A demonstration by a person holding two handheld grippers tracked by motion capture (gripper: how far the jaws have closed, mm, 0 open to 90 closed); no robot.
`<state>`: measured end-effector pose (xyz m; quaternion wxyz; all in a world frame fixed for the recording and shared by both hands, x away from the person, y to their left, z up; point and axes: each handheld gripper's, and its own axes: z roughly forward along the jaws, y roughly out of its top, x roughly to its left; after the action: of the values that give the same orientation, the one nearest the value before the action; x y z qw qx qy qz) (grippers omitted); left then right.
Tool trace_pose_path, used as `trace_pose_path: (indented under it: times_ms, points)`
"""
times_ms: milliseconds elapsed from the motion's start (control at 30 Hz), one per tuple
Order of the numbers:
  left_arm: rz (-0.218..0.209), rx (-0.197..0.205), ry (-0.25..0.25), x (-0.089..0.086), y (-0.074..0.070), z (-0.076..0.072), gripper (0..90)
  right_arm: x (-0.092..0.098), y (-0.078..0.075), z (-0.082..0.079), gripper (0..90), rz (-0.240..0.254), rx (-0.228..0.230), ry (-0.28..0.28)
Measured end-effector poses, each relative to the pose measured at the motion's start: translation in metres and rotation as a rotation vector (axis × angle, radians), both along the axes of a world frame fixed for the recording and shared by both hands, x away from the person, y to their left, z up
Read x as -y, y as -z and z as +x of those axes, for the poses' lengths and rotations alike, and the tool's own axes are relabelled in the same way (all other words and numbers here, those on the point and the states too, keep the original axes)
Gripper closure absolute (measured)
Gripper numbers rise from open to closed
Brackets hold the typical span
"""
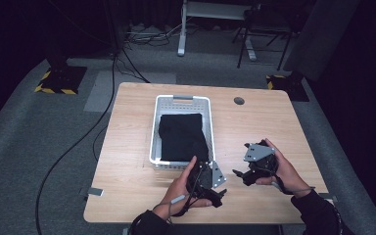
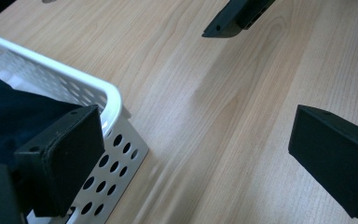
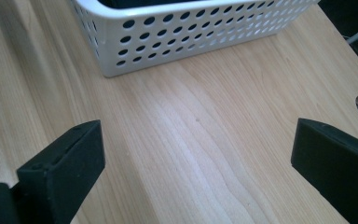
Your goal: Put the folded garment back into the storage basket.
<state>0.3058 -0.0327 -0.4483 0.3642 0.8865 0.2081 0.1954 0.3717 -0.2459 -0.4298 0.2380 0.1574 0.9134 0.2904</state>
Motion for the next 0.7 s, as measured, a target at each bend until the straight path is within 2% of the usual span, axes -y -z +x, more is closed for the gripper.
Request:
trace_pose_path:
  times_ms: [167, 267, 700]
  points:
    - [0.024, -0.018, 0.029, 0.006, 0.006, -0.002, 3.1, 0.006, 0.004, -0.002, 3.0, 0.001, -0.003, 0.008]
    - [0.038, -0.037, 0.028, 0.008, 0.012, 0.000, 3.1, 0.010, 0.008, -0.003, 3.0, 0.003, -0.011, 0.015]
    - [0.054, -0.087, 0.054, 0.010, 0.034, 0.003, 3.3, 0.030, 0.027, -0.006, 2.8, -0.006, -0.049, 0.038]
